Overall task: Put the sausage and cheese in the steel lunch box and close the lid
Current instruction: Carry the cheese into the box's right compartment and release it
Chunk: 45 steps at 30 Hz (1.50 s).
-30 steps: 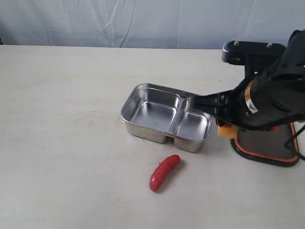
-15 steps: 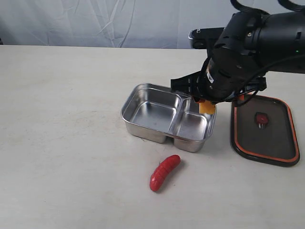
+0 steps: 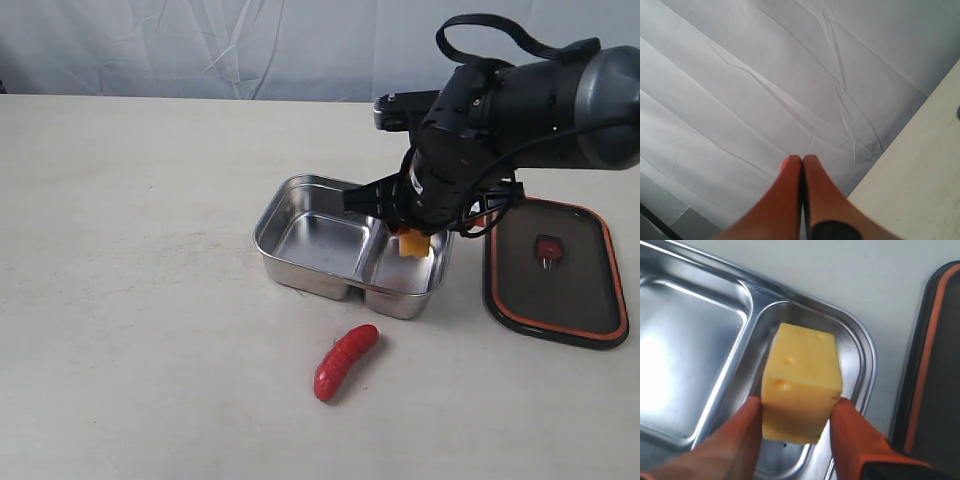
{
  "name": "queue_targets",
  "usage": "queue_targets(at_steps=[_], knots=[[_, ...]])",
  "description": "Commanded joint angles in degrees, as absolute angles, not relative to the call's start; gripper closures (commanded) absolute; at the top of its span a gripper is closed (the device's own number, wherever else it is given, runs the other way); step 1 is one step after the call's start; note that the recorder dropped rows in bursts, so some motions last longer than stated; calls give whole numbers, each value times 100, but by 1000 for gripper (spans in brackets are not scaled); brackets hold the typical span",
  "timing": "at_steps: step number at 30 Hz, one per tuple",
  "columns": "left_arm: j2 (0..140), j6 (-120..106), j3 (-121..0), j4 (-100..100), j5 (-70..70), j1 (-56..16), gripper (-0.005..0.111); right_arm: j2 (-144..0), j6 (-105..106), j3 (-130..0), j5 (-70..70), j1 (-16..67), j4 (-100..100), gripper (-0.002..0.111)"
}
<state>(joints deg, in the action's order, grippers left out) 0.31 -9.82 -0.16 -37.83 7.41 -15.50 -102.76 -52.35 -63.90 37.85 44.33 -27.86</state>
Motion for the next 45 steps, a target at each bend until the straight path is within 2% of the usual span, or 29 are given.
queue_targets(at_steps=[1, 28, 30, 31, 34, 35, 37, 39, 45], knots=[[0, -969, 0, -3777, 769, -1550, 107, -10322, -5195, -6437, 3725, 4404, -2622, 109], [0, -969, 0, -3777, 743, -1550, 107, -10353, -5049, -6437, 3724, 4404, -2401, 109], [0, -969, 0, -3777, 743, -1550, 107, -10353, -5049, -6437, 3724, 4404, -2427, 104], [0, -969, 0, -3777, 743, -1550, 107, -10353, -5049, -6437, 3724, 4404, -2452, 97], [0, -969, 0, -3777, 743, -1550, 107, -10353, -5049, -6437, 3724, 4404, -2493, 71], [0, -969, 0, -3777, 743, -1550, 107, -10353, -5049, -6437, 3724, 4404, -2493, 59], [0, -969, 0, -3777, 743, -1550, 107, -10353, -5049, -6437, 3724, 4404, -2493, 46], [0, -969, 0, -3777, 743, -1550, 107, -10353, -5061, -6437, 3774, 4404, -2430, 43], [0, -969, 0, -3777, 743, -1550, 107, -10243, -5049, -6532, 4201, 4404, -2227, 43]])
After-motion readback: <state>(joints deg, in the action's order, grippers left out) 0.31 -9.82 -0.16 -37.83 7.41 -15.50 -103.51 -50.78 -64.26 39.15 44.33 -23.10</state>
